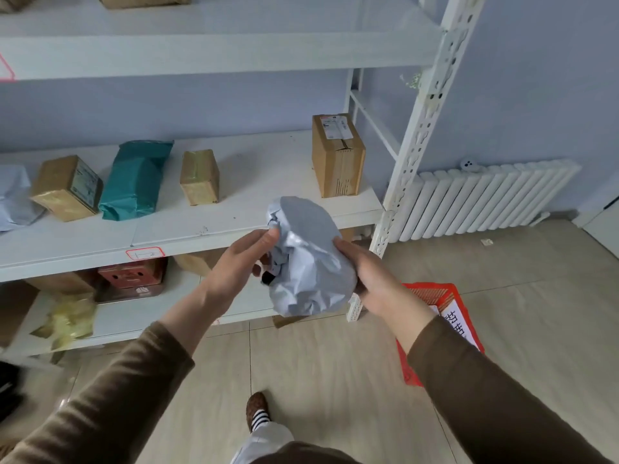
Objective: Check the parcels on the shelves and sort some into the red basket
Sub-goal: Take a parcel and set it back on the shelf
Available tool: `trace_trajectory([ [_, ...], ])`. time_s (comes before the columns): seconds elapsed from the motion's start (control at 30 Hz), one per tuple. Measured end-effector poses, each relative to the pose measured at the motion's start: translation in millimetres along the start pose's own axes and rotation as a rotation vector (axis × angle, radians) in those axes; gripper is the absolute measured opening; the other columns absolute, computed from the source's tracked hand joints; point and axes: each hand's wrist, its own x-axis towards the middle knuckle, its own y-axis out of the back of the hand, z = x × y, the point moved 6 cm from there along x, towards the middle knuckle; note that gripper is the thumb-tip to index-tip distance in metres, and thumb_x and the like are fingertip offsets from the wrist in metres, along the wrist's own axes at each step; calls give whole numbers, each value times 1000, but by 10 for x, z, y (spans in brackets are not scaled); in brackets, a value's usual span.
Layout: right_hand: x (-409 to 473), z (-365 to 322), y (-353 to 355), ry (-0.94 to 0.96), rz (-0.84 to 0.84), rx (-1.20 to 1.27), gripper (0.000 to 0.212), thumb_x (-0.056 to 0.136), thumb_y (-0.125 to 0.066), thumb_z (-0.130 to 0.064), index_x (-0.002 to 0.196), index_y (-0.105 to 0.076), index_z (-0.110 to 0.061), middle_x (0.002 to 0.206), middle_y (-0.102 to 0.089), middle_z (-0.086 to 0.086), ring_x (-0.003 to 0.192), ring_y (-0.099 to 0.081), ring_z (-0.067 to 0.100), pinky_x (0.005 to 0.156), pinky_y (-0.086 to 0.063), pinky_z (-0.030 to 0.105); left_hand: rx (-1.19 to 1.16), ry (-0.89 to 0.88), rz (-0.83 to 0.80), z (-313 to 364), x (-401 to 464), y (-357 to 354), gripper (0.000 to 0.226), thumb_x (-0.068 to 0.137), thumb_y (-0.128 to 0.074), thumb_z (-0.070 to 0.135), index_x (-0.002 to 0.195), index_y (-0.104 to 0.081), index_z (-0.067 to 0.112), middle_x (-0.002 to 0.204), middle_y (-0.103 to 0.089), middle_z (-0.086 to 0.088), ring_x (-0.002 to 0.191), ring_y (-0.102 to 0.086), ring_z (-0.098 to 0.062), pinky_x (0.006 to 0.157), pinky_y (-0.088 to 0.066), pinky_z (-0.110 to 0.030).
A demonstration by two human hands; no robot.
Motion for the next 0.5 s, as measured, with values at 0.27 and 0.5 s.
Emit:
trace_trajectory([
  [0.27,-160,-125,52,-138,-205,174,27,104,-55,-31,109,-71,-9,104,-75,13,90,-71,26,84,-59,37,57,59,-65,238,14,-150,60,93,-55,71,123,-76,23,119,-79,6,116,-72,-18,118,-41,-50],
  [0.5,-118,-403,84,219,42,-253,35,98,-57,-50,122,-68,-27,105,-75,-2,95,-72,25,68,-56,39,-87,76,-84,83,73,-130,65,97,-41,74,135,-67,28,126,-75,0,120,-69,-25,119,-40,-54],
])
